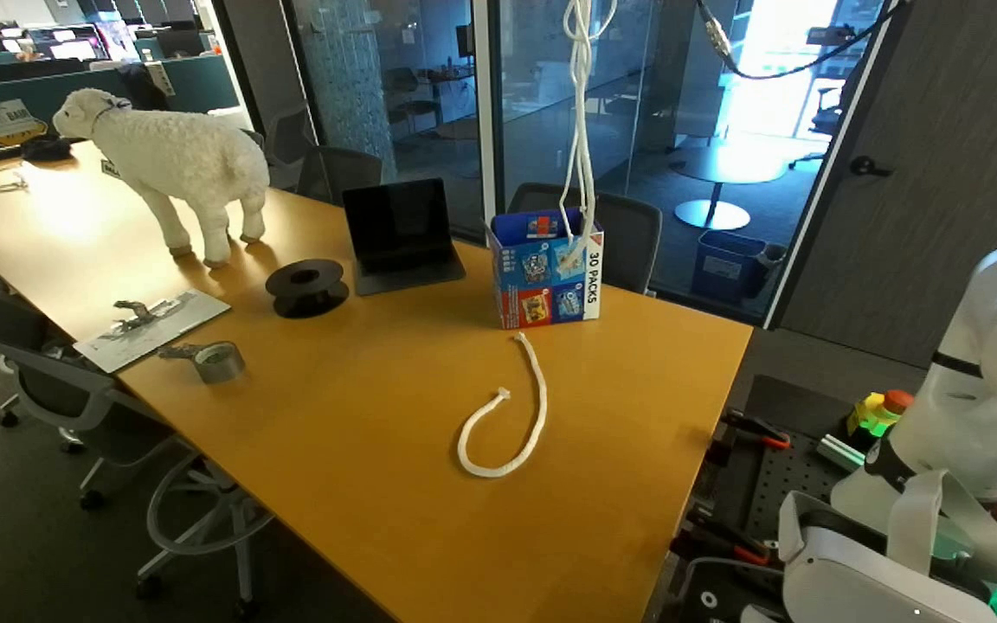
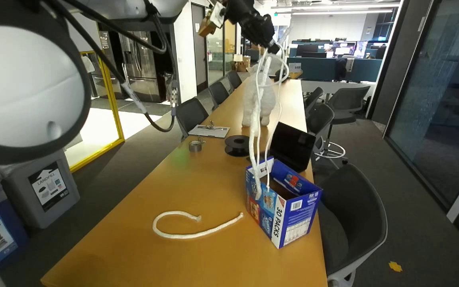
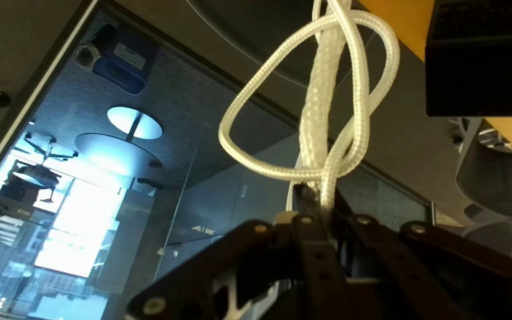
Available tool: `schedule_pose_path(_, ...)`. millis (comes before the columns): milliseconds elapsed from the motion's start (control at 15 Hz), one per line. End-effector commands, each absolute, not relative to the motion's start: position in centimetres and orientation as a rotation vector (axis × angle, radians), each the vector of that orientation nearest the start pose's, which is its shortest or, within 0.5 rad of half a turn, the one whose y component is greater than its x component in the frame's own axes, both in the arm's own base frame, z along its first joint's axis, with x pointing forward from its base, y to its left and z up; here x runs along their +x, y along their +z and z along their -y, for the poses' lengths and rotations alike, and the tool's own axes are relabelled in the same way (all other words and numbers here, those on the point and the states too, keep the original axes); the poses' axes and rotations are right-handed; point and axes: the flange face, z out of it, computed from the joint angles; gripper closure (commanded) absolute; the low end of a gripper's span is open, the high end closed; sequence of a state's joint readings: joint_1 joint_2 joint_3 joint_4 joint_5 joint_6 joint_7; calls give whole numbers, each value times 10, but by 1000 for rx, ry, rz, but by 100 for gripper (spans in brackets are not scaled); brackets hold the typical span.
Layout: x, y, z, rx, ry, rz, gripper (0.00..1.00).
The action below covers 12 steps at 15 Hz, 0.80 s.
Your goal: Put the ropes inside the blue box.
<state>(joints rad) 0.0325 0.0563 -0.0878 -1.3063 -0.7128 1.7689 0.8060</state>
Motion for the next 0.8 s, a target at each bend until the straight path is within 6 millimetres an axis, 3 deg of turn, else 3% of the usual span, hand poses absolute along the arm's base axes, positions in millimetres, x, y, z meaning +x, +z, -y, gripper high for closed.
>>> schedule_pose_path(0, 590, 793, 88, 2133, 894, 1184, 97)
schedule_pose_path(333, 600, 814, 91, 1988, 947, 1269, 97)
schedule_pose_path(733, 610, 820, 98, 1896, 951, 1315, 97)
